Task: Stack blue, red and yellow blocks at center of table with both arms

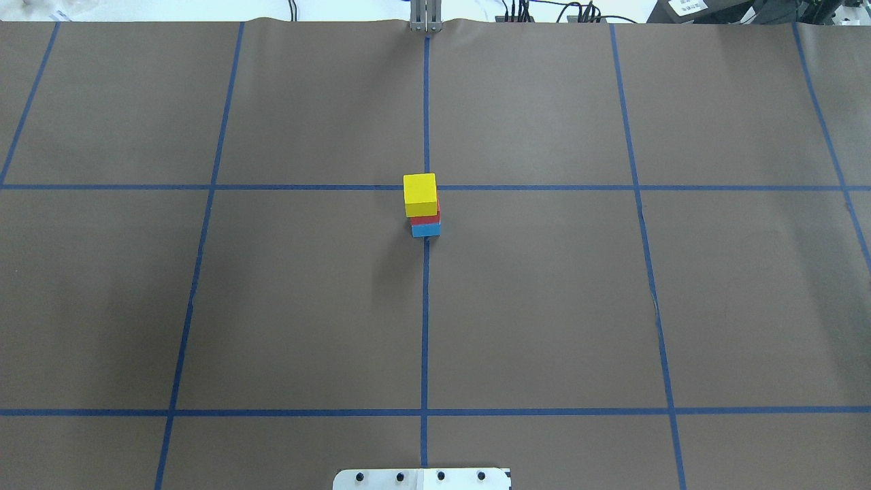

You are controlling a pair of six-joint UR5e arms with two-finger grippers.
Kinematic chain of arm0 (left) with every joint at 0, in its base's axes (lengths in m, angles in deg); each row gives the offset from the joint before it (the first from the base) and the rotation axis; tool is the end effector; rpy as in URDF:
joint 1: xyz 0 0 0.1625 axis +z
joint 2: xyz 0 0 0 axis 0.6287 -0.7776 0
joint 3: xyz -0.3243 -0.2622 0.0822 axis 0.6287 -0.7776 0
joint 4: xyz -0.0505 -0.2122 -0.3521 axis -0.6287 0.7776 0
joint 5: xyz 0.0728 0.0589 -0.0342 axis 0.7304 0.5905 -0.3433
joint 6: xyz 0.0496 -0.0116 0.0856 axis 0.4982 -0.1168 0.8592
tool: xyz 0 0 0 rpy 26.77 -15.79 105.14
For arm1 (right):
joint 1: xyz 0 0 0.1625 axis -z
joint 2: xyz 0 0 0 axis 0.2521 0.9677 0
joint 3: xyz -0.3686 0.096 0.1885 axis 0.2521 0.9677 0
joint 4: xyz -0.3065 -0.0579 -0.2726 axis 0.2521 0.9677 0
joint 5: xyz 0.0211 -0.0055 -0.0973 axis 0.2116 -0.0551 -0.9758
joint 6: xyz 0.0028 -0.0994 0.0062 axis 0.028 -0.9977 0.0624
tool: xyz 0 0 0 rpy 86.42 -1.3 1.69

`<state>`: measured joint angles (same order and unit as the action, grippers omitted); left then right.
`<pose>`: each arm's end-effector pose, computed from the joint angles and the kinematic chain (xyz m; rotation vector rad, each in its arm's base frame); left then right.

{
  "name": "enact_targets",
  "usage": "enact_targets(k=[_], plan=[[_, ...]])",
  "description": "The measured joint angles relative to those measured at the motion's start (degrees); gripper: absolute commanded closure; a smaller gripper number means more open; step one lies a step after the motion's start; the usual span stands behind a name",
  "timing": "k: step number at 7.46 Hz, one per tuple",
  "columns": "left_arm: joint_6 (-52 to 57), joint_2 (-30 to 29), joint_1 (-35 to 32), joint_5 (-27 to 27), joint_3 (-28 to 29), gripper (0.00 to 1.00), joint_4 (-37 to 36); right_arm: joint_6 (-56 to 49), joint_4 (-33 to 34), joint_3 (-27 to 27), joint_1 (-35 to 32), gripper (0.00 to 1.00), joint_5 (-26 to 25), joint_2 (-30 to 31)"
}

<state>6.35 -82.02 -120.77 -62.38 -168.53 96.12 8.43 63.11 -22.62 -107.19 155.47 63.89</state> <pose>0.0038 -0.5260 0.6070 0.0092 0.6813 0.0192 0.0802 -0.4847 0.6371 0.0084 -0.8535 0.0163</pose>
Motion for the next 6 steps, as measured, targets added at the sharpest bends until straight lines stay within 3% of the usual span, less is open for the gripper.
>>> enact_targets(k=[2, 6], plan=[[5.88, 0.29, -3.03, -0.35, 2.78, 0.00, 2.93, -0.08, 0.08, -1.35, -0.43, 0.01, -0.42, 1.21], [7.62, 0.30, -5.61, -4.84, 3.47, 0.00, 1.87, -0.07, 0.29, -1.52, -0.49, 0.01, -0.60, 1.78]])
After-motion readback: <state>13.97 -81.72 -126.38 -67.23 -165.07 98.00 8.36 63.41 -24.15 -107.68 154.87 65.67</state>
